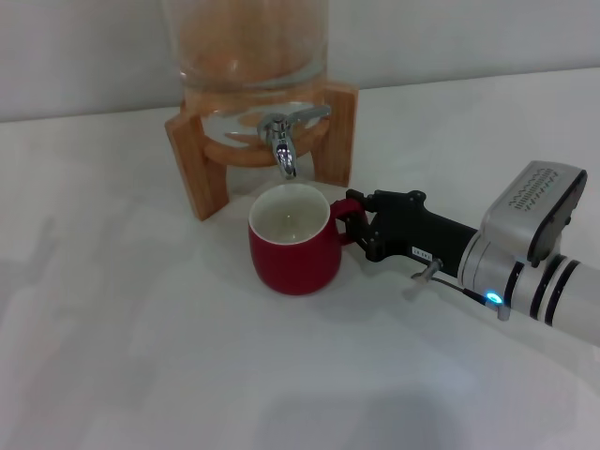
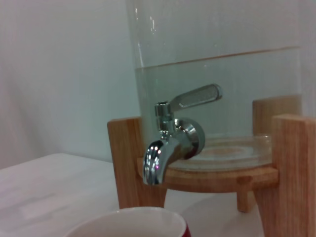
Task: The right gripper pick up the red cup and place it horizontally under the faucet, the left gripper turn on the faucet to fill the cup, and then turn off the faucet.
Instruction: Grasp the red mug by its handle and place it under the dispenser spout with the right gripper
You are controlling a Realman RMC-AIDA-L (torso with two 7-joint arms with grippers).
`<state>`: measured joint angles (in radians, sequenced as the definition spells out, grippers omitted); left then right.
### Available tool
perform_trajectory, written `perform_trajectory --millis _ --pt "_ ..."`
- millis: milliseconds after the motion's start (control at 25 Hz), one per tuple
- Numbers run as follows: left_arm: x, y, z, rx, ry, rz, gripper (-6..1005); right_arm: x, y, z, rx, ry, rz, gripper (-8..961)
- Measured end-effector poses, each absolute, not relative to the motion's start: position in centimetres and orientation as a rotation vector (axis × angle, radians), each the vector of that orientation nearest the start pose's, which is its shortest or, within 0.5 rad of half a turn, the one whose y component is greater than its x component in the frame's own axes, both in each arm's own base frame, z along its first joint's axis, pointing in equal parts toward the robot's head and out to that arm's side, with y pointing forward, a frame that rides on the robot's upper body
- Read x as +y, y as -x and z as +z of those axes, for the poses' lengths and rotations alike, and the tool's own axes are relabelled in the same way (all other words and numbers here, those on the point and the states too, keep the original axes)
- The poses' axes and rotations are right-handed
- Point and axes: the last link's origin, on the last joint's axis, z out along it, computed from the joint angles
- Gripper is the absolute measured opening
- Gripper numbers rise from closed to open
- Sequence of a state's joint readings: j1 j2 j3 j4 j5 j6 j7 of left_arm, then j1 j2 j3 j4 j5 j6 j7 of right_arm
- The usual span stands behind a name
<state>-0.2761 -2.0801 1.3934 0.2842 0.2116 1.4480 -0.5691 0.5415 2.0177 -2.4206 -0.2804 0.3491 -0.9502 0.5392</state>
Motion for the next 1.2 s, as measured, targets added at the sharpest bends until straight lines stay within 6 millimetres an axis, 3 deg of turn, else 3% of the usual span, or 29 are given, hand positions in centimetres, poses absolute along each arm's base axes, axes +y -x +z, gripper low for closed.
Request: perform_trajectory --millis 1200 --pt "29.9 31.1 3.1 -0.476 1.577 -1.141 876 35.3 -27.0 -7.8 0.647 2.160 0.739 192"
